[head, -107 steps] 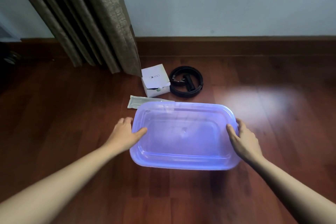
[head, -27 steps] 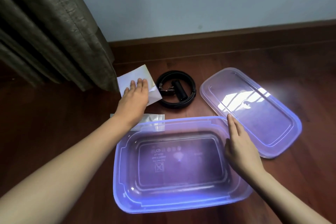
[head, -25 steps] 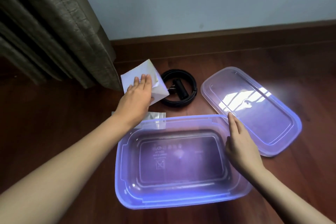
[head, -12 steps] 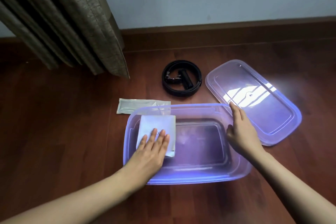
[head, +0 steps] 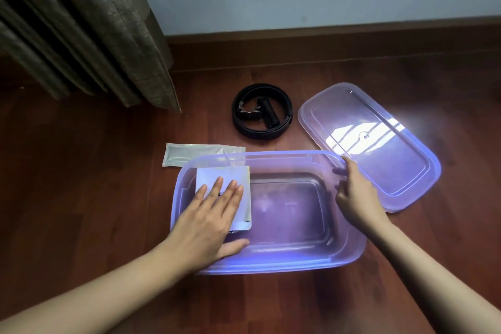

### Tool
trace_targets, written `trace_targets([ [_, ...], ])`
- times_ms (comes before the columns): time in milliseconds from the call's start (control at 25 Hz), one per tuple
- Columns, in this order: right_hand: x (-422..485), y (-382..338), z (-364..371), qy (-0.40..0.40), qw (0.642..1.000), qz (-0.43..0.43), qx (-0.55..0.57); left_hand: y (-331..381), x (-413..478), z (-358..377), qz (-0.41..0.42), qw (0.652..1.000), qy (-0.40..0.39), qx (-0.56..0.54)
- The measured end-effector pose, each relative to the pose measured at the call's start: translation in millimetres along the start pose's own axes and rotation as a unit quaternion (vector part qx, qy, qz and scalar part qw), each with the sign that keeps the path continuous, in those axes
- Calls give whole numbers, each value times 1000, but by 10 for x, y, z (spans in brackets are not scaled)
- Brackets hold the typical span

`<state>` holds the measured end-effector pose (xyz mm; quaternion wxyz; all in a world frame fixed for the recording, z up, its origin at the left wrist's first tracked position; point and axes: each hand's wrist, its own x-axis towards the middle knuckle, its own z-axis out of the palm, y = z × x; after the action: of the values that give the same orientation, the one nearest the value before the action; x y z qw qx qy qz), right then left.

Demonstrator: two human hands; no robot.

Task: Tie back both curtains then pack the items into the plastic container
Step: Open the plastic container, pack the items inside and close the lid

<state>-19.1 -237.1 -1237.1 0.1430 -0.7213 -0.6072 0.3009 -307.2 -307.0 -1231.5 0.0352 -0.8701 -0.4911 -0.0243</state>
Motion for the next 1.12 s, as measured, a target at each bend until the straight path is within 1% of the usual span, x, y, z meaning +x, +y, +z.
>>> trace_targets([
  [40, -9, -3, -7, -2, 1000, 0, -1, -6, 96, -116, -18, 998, 41, -51],
  [80, -21, 0, -9, -3, 1000, -2, -1, -22, 244, -210, -44, 989, 92, -106],
  [120, -33, 4, -9, -3, 1000, 0, 1, -37, 442, -297, -79, 976, 122, -159],
  [160, -43, 2, -12, -3, 1000, 1, 6, -84, 673, -331, -113, 963, 135, -201],
  [200, -46, -6, -13, -2, 1000, 5, 9, -160, 932, -348, -138, 953, 120, -240],
  [240, -45, -16, -17, 0, 1000, 6, 8, -252, 1192, -310, -153, 952, 78, -255],
  [320, -56, -28, -24, 5, 1000, 7, 7, -418, 1646, -154, -166, 956, -61, -233],
  [360, -61, -25, -28, 7, 1000, 5, 10, -495, 1811, -53, -160, 959, -129, -193],
  [400, -75, -36, -32, 6, 1000, 3, 14, -578, 1910, 42, -153, 961, -176, -147],
  [440, -88, -45, -37, 4, 1000, 3, 21, -661, 1963, 129, -153, 960, -208, -109],
  [520, -54, -42, -60, 2, 999, 7, 35, -783, 2026, 282, -158, 958, -232, -61],
  [600, -23, -47, -68, 2, 999, 14, 34, -828, 2046, 352, -144, 966, -216, -18],
  [720, -10, -32, -44, 0, 999, 26, 34, -826, 2058, 389, -79, 978, -186, 46],
  [840, -6, -2, -32, 2, 999, 29, 33, -831, 2026, 428, -52, 982, -179, 25],
  [880, -11, -6, -36, 3, 999, 24, 30, -830, 2000, 406, -39, 986, -164, 16],
  [920, -9, 1, -31, 2, 999, 19, 27, -832, 1968, 373, -16, 992, -128, 6],
  [960, -9, 11, -32, -2, 1000, 15, 27, -849, 1925, 334, 17, 997, -72, 1],
  [1040, 30, 41, -27, -13, 999, 8, 41, -894, 1844, 201, 79, 996, 39, -19],
  [1120, 60, 60, -24, -34, 995, -2, 90, -842, 1731, -36, 140, 983, 87, -82],
])
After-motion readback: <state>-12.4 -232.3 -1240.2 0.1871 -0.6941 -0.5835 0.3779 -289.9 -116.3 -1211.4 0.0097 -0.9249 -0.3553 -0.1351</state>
